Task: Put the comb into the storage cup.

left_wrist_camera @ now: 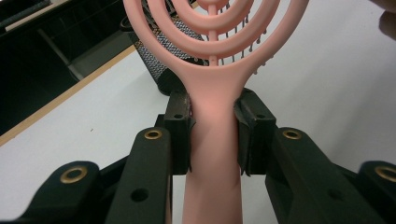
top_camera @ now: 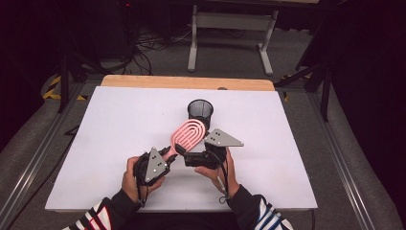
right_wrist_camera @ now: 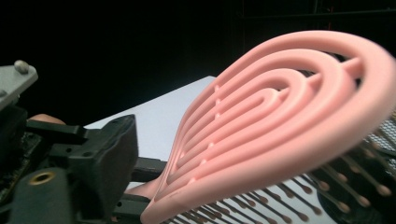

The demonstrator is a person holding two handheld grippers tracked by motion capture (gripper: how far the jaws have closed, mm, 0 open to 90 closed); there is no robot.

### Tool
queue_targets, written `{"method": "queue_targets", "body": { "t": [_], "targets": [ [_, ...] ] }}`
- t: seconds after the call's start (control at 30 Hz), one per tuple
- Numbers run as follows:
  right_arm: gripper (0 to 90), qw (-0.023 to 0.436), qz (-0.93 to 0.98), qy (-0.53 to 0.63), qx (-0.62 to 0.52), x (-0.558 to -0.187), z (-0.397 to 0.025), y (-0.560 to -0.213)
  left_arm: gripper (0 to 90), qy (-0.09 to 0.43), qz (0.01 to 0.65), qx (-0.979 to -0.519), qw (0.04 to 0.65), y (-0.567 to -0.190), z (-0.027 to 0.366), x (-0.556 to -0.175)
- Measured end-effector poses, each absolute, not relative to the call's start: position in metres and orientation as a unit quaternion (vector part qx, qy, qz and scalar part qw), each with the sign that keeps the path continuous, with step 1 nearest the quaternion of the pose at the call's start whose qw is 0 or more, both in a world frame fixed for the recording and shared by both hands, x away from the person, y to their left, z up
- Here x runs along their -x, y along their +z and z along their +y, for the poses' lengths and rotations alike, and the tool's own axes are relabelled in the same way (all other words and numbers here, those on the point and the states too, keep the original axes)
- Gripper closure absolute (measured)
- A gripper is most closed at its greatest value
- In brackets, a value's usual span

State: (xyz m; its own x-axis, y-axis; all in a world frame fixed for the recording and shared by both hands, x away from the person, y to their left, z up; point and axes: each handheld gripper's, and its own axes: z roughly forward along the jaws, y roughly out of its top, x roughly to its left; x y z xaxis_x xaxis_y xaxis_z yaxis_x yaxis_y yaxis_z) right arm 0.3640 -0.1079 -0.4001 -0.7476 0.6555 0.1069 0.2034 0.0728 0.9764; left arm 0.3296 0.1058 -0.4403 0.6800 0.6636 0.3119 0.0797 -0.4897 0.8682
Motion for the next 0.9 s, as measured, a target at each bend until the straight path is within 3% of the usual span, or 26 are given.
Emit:
{"method": "queue_targets", "body": {
  "t": [0.13,0.4,0.9],
  "targets": [
    [21.9,0.173,0.696,0.622,-0.315,-0.364,-0.11,-0.4,70.2,0.329,0.232,-0.802,0.442,-0.443,0.103,-0.33],
    [50.3,0.144,0.651,0.659,-0.348,-0.363,-0.118,-0.397,70.2,0.339,0.231,-0.8,0.439,-0.444,0.099,-0.329],
    [61.4,0.123,0.647,0.685,-0.312,-0.35,-0.119,-0.396,69.6,0.37,0.209,-0.8,0.424,-0.446,0.094,-0.328]
  ]
}}
